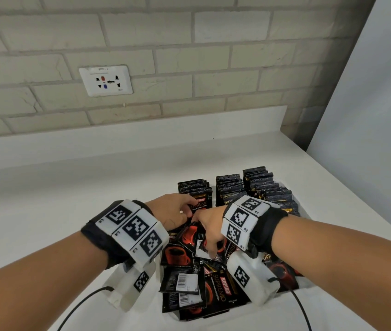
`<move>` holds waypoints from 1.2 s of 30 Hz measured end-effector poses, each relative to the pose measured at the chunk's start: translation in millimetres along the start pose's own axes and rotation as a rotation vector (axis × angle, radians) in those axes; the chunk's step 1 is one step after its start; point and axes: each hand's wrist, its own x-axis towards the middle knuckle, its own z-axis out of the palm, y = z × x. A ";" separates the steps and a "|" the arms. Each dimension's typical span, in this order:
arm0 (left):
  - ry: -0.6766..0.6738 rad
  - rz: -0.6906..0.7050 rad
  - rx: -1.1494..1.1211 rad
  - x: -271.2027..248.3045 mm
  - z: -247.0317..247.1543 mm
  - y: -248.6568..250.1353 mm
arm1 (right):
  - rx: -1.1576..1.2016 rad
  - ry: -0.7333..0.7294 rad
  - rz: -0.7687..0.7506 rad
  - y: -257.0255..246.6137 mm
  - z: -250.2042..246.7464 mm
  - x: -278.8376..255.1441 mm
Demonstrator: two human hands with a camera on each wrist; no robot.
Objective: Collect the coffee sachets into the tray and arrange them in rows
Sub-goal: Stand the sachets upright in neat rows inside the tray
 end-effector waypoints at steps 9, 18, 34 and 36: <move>0.002 -0.017 -0.026 -1.8 -1.1 1.3 | 0.029 0.025 -0.030 1.6 -2.7 0.1; -0.015 -0.006 -0.009 -3.9 -1.6 3.0 | 0.182 0.197 -0.092 3.2 2.6 -10.6; 0.169 0.028 -0.214 -33.8 -17.9 -5.2 | 0.530 0.414 -0.189 10.8 -4.5 -39.5; 0.232 0.047 -0.289 -42.1 -22.1 -7.3 | 0.700 0.483 -0.220 16.4 -10.8 -52.7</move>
